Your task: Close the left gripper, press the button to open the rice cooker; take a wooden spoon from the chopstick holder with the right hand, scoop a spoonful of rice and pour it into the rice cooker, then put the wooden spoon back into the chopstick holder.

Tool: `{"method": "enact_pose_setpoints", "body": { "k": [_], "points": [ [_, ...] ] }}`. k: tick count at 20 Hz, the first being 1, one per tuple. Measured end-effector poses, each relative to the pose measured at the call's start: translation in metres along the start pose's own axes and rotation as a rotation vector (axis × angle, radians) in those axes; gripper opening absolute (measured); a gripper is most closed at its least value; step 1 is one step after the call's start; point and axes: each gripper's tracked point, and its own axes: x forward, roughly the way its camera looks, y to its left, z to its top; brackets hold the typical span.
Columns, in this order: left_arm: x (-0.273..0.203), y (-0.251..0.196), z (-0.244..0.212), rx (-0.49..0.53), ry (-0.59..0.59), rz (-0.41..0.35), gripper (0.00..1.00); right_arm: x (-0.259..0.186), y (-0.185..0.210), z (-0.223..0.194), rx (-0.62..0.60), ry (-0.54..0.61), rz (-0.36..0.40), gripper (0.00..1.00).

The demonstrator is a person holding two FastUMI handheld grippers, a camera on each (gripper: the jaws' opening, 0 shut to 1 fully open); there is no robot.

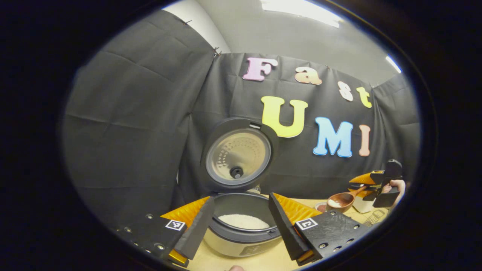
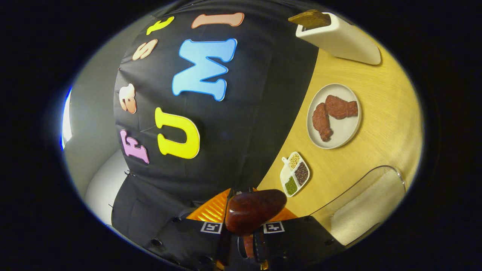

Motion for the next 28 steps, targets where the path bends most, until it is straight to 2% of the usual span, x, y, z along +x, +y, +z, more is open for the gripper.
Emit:
{"method": "enact_pose_setpoints", "body": {
  "k": [1,3,6,12,18,23,26,27,28],
  "points": [
    [-0.001,0.007,-0.001,-0.003,0.0,0.009,0.9,0.008,0.006,-0.01,-0.003,0.019,0.003,0.25],
    [0.0,0.021,0.0,-0.012,0.001,0.028,0.9,0.023,0.019,-0.029,0.002,0.055,0.024,0.22],
    [0.001,0.038,0.001,-0.012,-0.002,0.051,0.9,0.046,0.041,-0.059,-0.008,0.1,0.057,0.24],
    [-0.002,0.067,0.001,-0.009,-0.002,0.084,0.9,0.092,0.066,-0.117,-0.102,0.177,0.055,0.25],
    [-0.002,0.085,-0.007,-0.019,0.012,0.103,0.9,0.123,0.074,-0.155,-0.356,0.219,0.029,0.21],
    [0.002,0.084,-0.014,-0.031,0.019,0.091,0.9,0.131,0.076,-0.164,-0.7,0.175,0.006,0.22],
    [0.002,0.08,-0.018,-0.033,0.021,0.084,0.9,0.132,0.085,-0.174,-0.803,0.158,0.022,0.22],
    [0.001,0.079,-0.019,-0.034,0.021,0.08,0.89,0.133,0.086,-0.177,-0.837,0.155,0.022,0.25],
    [0.001,0.077,-0.018,-0.034,0.021,0.077,0.89,0.134,0.087,-0.181,-0.866,0.159,0.022,0.22]
  ]
}}
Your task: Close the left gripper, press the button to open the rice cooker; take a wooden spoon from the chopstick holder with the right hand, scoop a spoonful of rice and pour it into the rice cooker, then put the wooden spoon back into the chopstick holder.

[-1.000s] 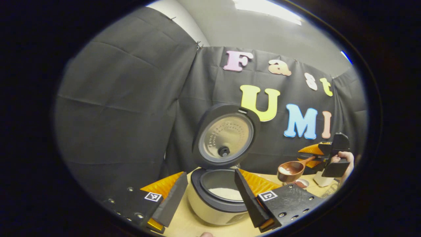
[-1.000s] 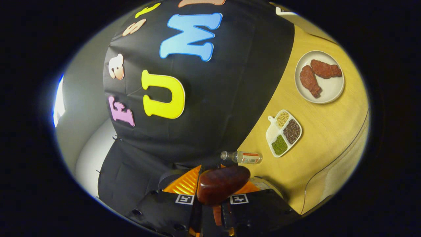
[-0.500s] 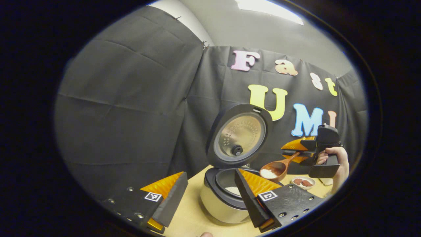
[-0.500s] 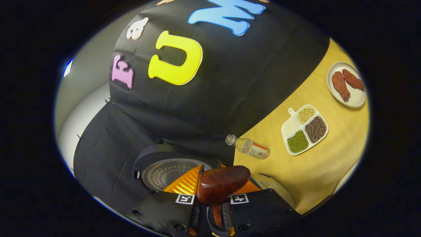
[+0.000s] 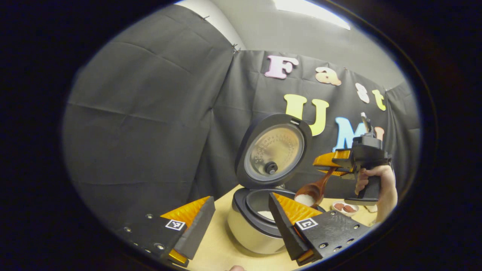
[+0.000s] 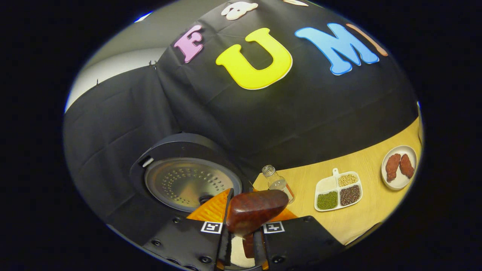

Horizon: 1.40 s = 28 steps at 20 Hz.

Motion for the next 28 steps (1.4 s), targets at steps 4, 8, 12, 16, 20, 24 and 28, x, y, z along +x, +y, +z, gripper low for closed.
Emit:
{"method": "enact_pose_setpoints", "body": {
  "k": [4,8,12,16,20,24,28],
  "points": [
    [-0.003,-0.001,-0.003,0.002,-0.004,-0.004,0.9,0.004,0.014,-0.005,-0.114,0.005,-0.004,0.25],
    [-0.003,-0.005,-0.001,0.009,-0.007,-0.008,0.9,0.009,0.029,-0.005,-0.258,-0.01,0.004,0.25],
    [-0.004,-0.011,0.001,0.007,-0.01,-0.026,0.89,0.012,0.044,-0.009,-0.36,-0.002,0.034,0.22],
    [-0.004,-0.014,0.003,0.028,-0.016,-0.034,0.9,0.015,0.057,-0.015,-0.471,0.007,0.045,0.25],
    [-0.009,-0.011,0.004,0.027,-0.02,-0.022,0.89,0.018,0.064,-0.025,-0.57,0.003,0.039,0.25],
    [-0.011,-0.006,0.007,0.021,-0.02,-0.025,0.89,0.017,0.064,-0.035,-0.641,0.012,0.048,0.25],
    [-0.014,-0.013,0.01,0.027,-0.022,-0.034,0.89,0.007,0.068,-0.045,-0.669,0.016,0.083,0.25]
  ]
}}
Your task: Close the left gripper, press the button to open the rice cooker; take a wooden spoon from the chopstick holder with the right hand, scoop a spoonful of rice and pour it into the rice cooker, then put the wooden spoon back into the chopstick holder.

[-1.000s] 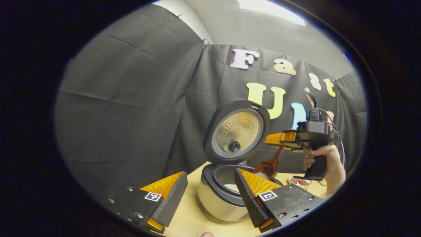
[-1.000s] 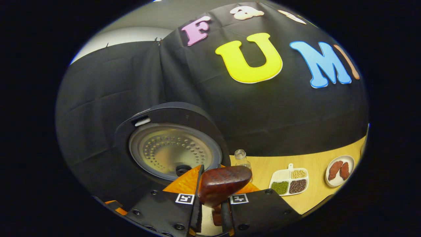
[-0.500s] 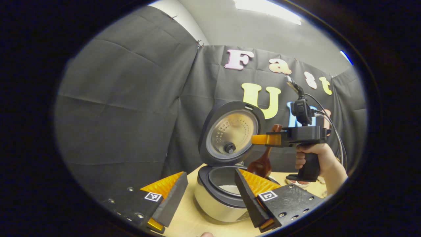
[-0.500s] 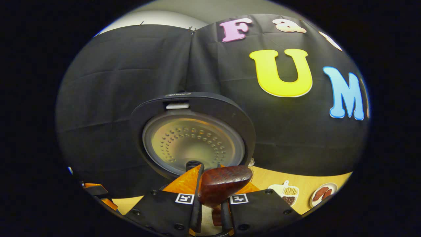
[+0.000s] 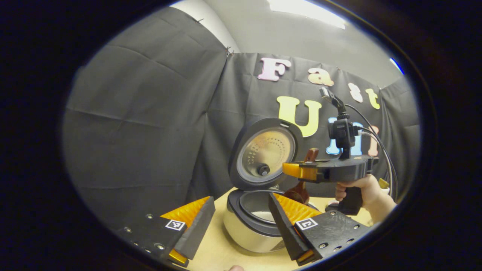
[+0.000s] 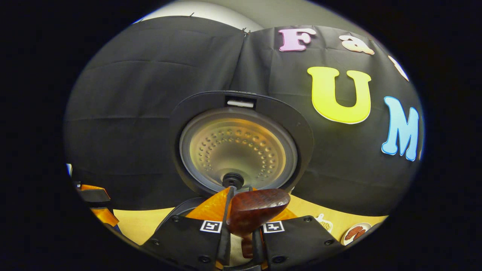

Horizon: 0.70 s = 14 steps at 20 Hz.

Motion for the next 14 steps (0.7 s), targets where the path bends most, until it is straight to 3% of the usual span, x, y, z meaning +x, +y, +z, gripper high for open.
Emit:
{"method": "enact_pose_setpoints", "body": {
  "k": [8,14],
  "points": [
    [-0.01,-0.019,0.014,0.025,-0.013,-0.017,0.89,-0.039,-0.013,0.028,0.018,-0.071,-0.008,0.25],
    [-0.012,-0.048,0.026,0.045,-0.025,-0.067,0.9,-0.084,-0.047,0.038,0.13,-0.104,-0.016,0.25]
  ]
}}
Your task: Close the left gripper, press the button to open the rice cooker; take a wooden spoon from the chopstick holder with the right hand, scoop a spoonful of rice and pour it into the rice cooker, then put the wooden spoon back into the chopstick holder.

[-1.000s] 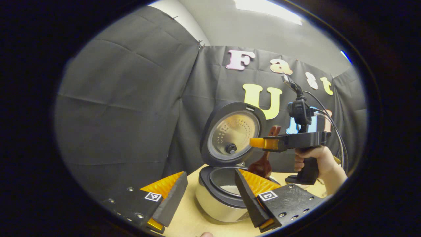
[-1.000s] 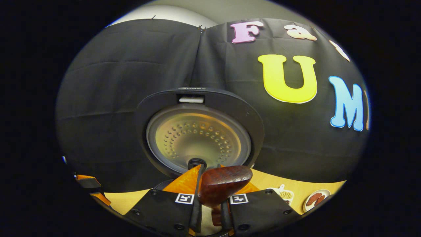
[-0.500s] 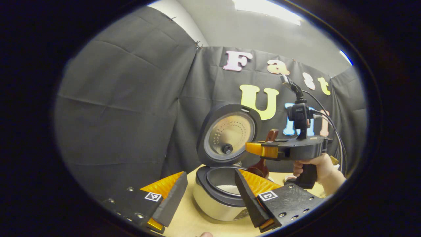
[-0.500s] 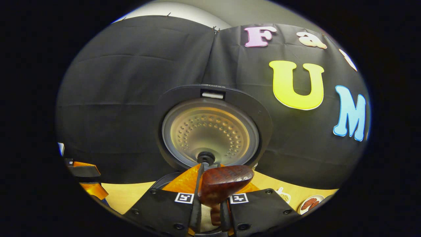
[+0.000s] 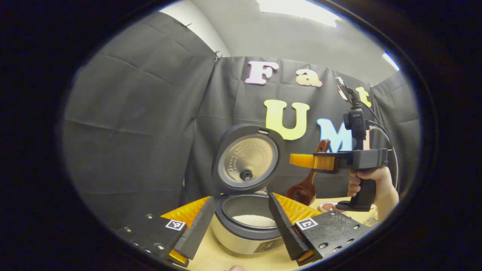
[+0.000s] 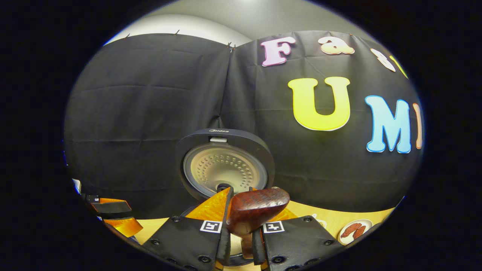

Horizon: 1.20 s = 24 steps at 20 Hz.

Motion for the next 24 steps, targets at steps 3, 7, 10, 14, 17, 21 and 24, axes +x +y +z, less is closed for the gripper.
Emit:
{"method": "enact_pose_setpoints", "body": {
  "k": [3,7,10,14,17,21,24],
  "points": [
    [0.002,-0.033,0.005,0.004,-0.004,-0.033,0.89,-0.025,-0.023,0.005,0.074,-0.021,-0.027,0.25],
    [0.009,-0.058,0.005,0.012,-0.01,-0.077,0.89,-0.064,-0.053,0.017,0.083,-0.042,-0.073,0.22],
    [0.013,-0.076,0.001,0.016,-0.005,-0.108,0.89,-0.101,-0.077,0.03,0.104,-0.104,-0.119,0.26],
    [0.021,-0.1,-0.008,0.014,0.02,-0.138,0.89,-0.144,-0.119,0.033,0.145,-0.159,-0.185,0.26],
    [0.023,-0.125,-0.014,0.012,0.035,-0.175,0.89,-0.181,-0.155,0.022,0.11,-0.134,-0.271,0.23],
    [0.024,-0.167,-0.019,0.039,0.042,-0.23,0.89,-0.219,-0.194,-0.001,0.143,-0.103,-0.35,0.26],
    [0.021,-0.199,-0.023,0.07,0.042,-0.274,0.89,-0.25,-0.228,-0.018,0.197,-0.093,-0.409,0.26]
  ]
}}
